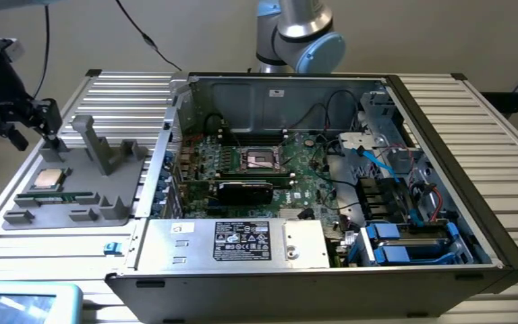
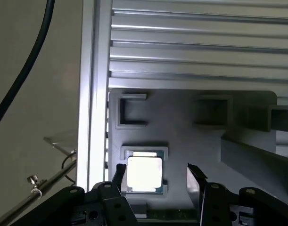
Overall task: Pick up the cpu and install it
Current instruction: 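Pick up the cpu and move it towards the insertion slot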
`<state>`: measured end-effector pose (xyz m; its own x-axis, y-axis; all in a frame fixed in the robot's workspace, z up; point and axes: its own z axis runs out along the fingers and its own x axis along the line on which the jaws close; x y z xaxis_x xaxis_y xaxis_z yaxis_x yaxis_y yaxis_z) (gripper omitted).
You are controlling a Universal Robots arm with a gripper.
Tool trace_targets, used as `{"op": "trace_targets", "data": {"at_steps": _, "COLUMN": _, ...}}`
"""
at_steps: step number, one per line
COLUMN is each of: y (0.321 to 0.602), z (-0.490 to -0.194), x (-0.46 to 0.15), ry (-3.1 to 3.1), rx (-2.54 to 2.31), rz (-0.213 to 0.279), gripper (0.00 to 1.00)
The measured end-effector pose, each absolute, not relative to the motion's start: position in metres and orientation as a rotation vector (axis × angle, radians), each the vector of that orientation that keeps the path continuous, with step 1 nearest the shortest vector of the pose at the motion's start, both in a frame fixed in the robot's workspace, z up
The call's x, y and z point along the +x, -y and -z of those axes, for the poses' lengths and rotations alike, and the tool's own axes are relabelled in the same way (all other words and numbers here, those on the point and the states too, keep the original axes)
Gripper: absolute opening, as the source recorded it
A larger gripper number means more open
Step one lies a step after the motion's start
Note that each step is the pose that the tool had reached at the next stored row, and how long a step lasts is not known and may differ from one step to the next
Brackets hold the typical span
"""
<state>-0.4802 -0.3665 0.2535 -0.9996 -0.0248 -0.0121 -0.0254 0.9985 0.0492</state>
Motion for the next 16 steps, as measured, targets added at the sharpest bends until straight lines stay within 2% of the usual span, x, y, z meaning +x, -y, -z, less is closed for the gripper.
{"op": "trace_targets", "data": {"at_steps": 16, "y": 0.369, "z": -0.224, "x": -0.489, "ry": -3.129, "rx": -0.093, "rz": -0.078, "gripper": 0.62}}
